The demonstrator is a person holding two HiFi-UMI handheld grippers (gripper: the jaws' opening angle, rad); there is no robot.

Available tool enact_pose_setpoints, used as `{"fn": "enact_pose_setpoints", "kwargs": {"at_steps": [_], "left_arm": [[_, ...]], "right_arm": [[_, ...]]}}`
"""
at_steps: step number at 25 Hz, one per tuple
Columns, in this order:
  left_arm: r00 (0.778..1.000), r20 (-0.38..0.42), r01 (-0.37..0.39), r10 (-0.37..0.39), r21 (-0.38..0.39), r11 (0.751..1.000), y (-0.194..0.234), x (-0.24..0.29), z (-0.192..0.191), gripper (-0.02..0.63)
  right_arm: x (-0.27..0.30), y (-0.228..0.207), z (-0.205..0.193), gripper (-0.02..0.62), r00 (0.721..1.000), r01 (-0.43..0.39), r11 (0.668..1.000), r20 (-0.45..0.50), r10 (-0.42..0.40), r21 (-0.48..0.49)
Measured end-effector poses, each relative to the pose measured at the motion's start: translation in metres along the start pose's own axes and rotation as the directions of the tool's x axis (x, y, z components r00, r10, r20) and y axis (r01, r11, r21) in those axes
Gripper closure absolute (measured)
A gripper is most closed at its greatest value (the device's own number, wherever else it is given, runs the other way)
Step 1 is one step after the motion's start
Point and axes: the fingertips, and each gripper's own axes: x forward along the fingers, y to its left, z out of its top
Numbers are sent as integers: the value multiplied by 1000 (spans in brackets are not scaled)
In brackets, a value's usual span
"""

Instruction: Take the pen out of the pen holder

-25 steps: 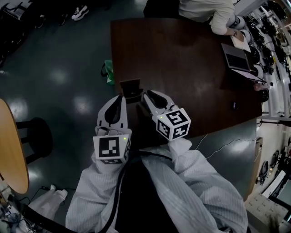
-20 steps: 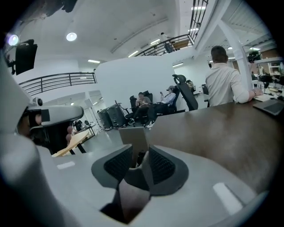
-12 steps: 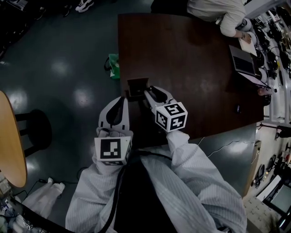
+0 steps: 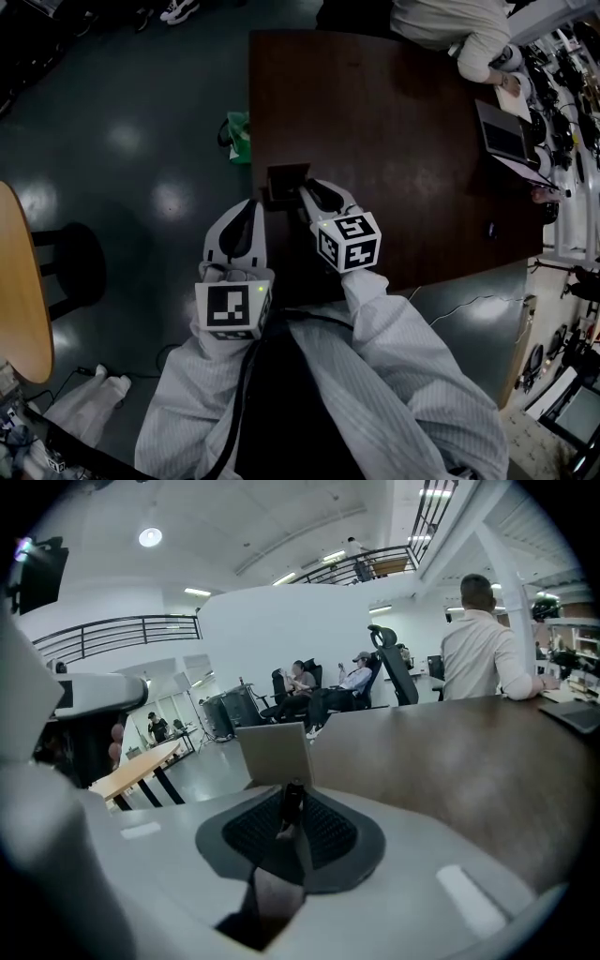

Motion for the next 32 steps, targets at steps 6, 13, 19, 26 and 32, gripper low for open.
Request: {"fn": "enact_pose_setpoints", "kwargs": {"at_steps": [6, 13, 19, 26, 32], "left_arm": [[1000, 15, 5, -5, 9, 1000, -5, 0, 9, 601], [998, 59, 8, -9, 30, 1000, -11, -7, 31, 601], [993, 112, 17, -22, 49, 999, -18, -16, 56, 601], [989, 144, 22, -32, 70, 997, -25, -24, 73, 601], [987, 158, 18, -30, 76, 997, -27, -29, 82, 601]], "right_arm": [[-9, 7, 18, 546, 998, -25, 1000, 58, 25, 0], [-39, 25, 65, 548, 983, -82, 996, 164, 87, -38], [-83, 52, 110, 548, 954, -135, 986, 256, 155, -94], [-124, 68, 139, 548, 916, -142, 980, 356, 182, -136], [-135, 67, 141, 548, 912, -150, 980, 365, 187, -128]]}}
